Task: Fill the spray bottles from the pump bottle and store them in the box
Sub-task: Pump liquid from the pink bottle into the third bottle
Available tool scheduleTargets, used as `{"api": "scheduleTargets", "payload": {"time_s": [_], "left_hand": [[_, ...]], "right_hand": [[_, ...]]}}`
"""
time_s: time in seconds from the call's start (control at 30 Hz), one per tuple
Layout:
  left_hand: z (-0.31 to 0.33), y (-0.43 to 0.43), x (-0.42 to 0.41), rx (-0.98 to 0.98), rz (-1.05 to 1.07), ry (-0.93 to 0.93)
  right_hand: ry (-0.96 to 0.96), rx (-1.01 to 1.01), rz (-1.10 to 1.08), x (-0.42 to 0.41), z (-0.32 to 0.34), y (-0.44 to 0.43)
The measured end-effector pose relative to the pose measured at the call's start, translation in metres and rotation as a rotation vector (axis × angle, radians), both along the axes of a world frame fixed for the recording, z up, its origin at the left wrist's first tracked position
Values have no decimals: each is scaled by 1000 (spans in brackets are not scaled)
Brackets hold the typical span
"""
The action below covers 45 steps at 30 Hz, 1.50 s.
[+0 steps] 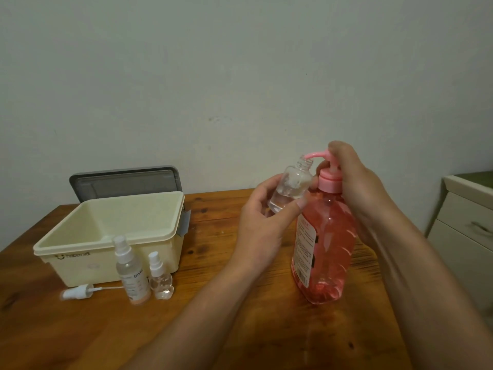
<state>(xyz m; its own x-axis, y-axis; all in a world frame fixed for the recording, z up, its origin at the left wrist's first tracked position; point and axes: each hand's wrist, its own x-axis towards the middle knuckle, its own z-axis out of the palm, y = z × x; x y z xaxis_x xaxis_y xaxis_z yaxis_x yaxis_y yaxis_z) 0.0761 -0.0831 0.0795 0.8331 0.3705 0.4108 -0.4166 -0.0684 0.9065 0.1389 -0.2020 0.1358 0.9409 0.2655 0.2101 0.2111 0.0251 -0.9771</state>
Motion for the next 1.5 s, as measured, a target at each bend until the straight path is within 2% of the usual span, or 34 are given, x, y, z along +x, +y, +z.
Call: {"api": "scheduleTargets", "payload": {"time_s": [0.87, 1.5], "left_hand": [[1, -1, 0, -6, 1, 4], [0, 0, 0, 1, 3, 6]], "right_hand": [[-37, -38, 12, 2, 1, 0], [-15, 16, 6, 0, 1, 1]]}}
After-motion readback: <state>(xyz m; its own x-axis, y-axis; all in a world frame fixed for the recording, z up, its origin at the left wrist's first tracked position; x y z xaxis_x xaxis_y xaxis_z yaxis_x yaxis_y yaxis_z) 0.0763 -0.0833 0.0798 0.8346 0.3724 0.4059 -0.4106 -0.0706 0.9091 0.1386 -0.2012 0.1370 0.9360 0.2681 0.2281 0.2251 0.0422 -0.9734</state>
